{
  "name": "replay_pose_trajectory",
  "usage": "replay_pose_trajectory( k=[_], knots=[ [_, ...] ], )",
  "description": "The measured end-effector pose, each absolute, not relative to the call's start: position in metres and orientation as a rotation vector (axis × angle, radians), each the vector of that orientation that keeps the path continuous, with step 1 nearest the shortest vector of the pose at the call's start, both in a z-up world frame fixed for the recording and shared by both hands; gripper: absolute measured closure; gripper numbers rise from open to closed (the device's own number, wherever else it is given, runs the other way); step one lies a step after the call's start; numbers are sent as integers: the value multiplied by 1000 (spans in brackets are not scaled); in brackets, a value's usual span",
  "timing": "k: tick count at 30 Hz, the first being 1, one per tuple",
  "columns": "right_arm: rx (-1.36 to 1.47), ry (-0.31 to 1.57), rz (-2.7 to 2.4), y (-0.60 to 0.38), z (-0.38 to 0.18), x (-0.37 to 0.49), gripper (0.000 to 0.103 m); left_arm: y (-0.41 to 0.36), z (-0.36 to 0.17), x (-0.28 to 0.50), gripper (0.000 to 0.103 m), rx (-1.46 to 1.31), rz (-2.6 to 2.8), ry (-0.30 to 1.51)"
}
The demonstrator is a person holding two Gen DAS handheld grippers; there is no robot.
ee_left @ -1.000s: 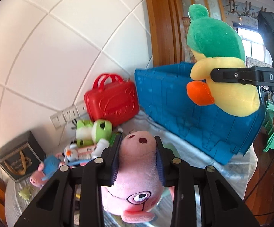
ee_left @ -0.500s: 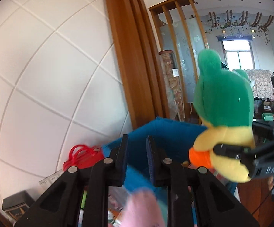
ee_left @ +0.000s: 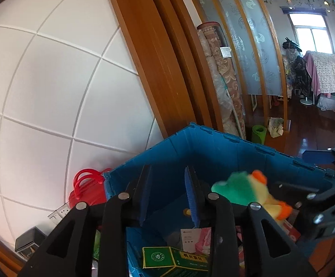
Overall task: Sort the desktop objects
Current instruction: 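Lower the duck plush into the blue crate and open the right tool, then grasp the pink-and-teal pig plush with the right tool while the left tool reaches the yellow grabber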
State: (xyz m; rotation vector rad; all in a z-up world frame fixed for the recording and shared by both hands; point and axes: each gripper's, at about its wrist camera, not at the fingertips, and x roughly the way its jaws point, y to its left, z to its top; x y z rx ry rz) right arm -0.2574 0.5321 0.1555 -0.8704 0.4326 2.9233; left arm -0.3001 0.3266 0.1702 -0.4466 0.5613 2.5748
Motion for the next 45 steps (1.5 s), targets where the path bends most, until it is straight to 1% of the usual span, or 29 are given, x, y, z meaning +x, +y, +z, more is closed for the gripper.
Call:
replay_pose_trajectory(
  k=[2,3,4,5,8,10,13,14,15,17,19,22,26,28,30,32,35,38,45],
  knots=[
    [-832,489,2943,544,157,-248,0,313,167,-300,50,-446,2615,532],
    [-818,508,2958,547,158,-245,0,303,164,-297,44,-437,2640,517],
    [-808,515,2970,547,159,-241,0,299,163,-289,35,-430,2660,510],
    [-793,519,2984,549,163,-236,0,289,160,-281,31,-419,2683,510],
    [-785,521,3000,529,167,-231,0,259,150,-257,26,-388,2756,518],
    [-761,529,3036,510,168,-232,0,232,143,-249,23,-392,2804,484],
    [-655,571,3050,483,169,-221,0,180,125,-235,23,-408,2928,460],
    [-603,559,3104,471,172,-214,0,160,118,-230,23,-422,2967,444],
    [-549,513,3163,457,177,-208,0,136,111,-225,23,-441,3016,425],
    [-402,320,3270,420,188,-188,0,89,99,-211,23,-474,3109,382],
    [-349,162,3372,378,190,-174,0,46,88,-197,23,-513,3178,354],
    [-505,32,3491,315,178,-177,0,-13,75,-178,23,-557,3260,330],
    [-878,-189,3503,226,131,-202,0,-64,51,-158,23,-626,3255,365],
    [-1082,-229,3465,192,104,-214,0,-88,40,-153,23,-684,3249,407],
    [-1253,-162,3420,169,72,-221,0,-112,30,-152,23,-733,3223,409],
    [-1421,-31,3339,153,38,-227,0,-131,18,-151,23,-766,3212,390],
    [-1597,38,3149,133,-18,-232,0,-160,7,-157,23,-796,3185,361],
    [-1681,104,2983,122,-68,-233,0,-176,-6,-170,23,-834,3147,367],
    [-1884,306,2636,119,-159,-245,0,-184,-41,-200,23,-927,3043,391]
  ],
)
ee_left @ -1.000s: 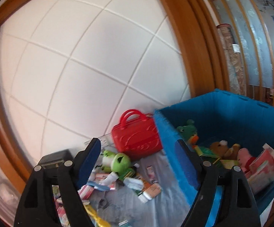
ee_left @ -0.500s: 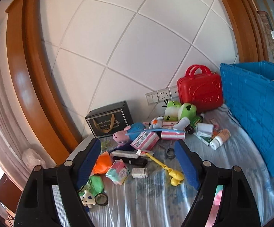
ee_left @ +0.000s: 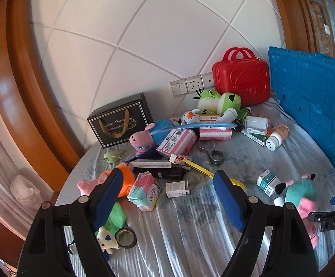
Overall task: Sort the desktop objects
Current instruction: 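Grasp the pink-and-teal pig plush with the right tool while the left tool reaches the yellow grabber, then lift the pig plush with the right tool while the left tool lifts the yellow grabber toward the crate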
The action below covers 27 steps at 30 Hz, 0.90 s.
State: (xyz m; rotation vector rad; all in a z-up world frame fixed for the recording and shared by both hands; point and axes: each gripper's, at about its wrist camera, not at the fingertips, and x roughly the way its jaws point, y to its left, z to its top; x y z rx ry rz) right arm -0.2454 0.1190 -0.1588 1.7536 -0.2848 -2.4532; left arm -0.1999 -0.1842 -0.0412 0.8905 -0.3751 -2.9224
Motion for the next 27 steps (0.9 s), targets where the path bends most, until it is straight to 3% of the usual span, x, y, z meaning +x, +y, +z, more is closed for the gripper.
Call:
replay_pose_trajectory(
  k=[7,21,27],
  knots=[
    [1877,-427,-2321,104,-201,-269,0,-173,-80,-242,23,1025,-2893,-374],
    [1836,-208,-2269,94,-205,-280,0,-159,-190,-348,23,1401,-2666,99],
    [1816,-168,-2184,91,-209,-283,0,-145,-211,-364,23,1461,-2607,101]
  ],
)
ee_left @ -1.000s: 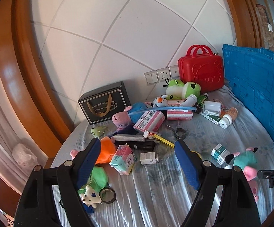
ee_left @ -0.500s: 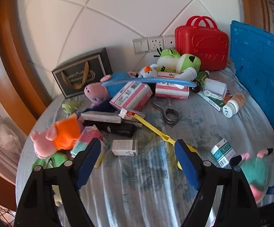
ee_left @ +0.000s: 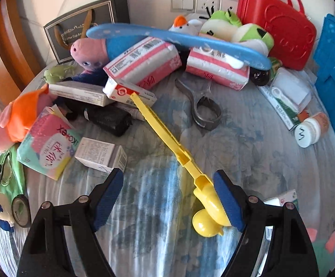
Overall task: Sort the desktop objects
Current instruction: 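Lift the pig plush with the right tool while the left tool lifts the yellow grabber toward the crate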
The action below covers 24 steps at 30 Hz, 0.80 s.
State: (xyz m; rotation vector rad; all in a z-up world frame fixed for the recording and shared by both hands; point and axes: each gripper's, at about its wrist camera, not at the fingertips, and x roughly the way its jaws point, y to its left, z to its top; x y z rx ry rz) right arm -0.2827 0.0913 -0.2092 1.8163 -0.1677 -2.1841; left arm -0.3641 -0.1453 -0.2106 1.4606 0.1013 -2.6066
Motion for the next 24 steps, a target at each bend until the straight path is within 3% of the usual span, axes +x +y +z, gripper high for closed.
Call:
replay_pose_trajectory(
  k=[3,4,6,7,8,10,13,15,19,24],
  knots=[
    [1804,-167,-2162,95,-210,-284,0,-146,-217,-373,30,1484,-2612,176],
    [1800,-171,-2160,97,-210,-285,0,-144,-222,-378,44,1512,-2613,177],
    [1800,-184,-2151,101,-211,-287,0,-141,-230,-385,53,1548,-2602,146],
    [1803,-195,-2145,103,-213,-288,0,-139,-233,-387,66,1567,-2604,135],
    [1805,-202,-2141,104,-214,-289,0,-138,-235,-387,73,1579,-2612,137],
    [1813,-204,-2126,105,-215,-290,0,-137,-236,-384,75,1577,-2629,138],
    [1803,-163,-2119,100,-216,-292,0,-129,-229,-373,87,1599,-2690,120],
    [1760,-98,-2125,93,-214,-291,1,-122,-224,-362,87,1600,-2725,41],
    [1682,-46,-2158,92,-202,-286,22,-118,-209,-337,87,1568,-2791,-31],
    [1608,-73,-2152,96,-189,-281,26,-117,-193,-319,87,1534,-2856,-85]
  ],
)
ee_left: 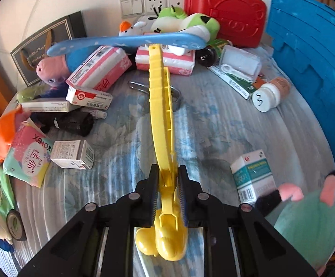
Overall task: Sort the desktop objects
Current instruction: 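Lift the pig plush with the right tool while the left tool lifts the yellow grabber toward the crate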
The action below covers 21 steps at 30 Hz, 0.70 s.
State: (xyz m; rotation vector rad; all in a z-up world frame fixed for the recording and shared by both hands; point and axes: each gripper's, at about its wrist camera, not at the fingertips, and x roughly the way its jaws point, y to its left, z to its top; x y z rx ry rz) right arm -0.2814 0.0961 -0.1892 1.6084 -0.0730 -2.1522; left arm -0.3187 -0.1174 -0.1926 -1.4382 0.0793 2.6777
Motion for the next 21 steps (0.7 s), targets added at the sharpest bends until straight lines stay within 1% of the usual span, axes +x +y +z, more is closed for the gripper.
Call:
replay_pose_trajectory(
  k=[2,6,12,21],
  knots=[
    [1586,-104,-2157,96,-182,-279,26,-119,-184,-312,87,-1410,2683,106],
    [1516,-79,-2207,103,-164,-268,27,-116,-167,-302,87,-1345,2702,141],
    [1380,-62,-2327,97,-115,-271,27,-119,-122,-287,88,-1195,2745,199],
    [1068,-92,-2562,122,3,-248,26,-109,-20,-266,88,-865,2804,302]
  ],
)
